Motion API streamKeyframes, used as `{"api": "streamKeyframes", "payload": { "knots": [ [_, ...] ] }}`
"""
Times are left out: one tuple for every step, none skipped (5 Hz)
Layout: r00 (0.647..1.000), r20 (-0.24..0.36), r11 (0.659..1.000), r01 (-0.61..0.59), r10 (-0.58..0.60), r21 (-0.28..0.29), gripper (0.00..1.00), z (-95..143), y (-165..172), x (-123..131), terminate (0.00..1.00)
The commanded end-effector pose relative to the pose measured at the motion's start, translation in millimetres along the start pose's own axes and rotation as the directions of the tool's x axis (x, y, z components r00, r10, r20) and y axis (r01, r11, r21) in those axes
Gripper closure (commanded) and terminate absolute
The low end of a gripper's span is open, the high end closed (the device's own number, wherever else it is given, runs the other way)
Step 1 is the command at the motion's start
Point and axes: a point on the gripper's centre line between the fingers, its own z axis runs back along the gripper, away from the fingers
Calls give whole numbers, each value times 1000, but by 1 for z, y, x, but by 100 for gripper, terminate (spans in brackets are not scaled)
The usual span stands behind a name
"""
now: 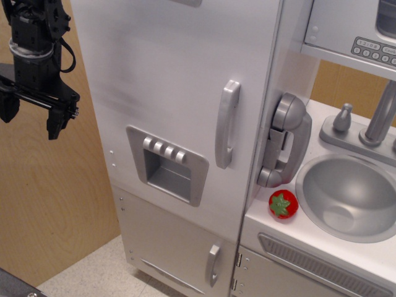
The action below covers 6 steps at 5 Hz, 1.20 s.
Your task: Open fridge
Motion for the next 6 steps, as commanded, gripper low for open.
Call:
{"api": "streamKeyframes", "payload": {
  "knots": [
    [1000, 0, 1000, 0, 0, 0, 0, 0, 0, 0, 0],
    [997, 49, 996, 59, -56, -70, 0, 22, -33, -6, 0],
    [998, 21, 988, 67, -65, -136, 0, 44, -60, -7, 0],
    [991, 76, 978, 122, -111, -169, 0, 68, -87, -13, 0],
    [975, 130, 957, 206, -181, -205, 0, 84, -116, -13, 0],
    [969, 192, 938, 206, -156, -277, 0, 105, -143, -5, 0]
  ]
}}
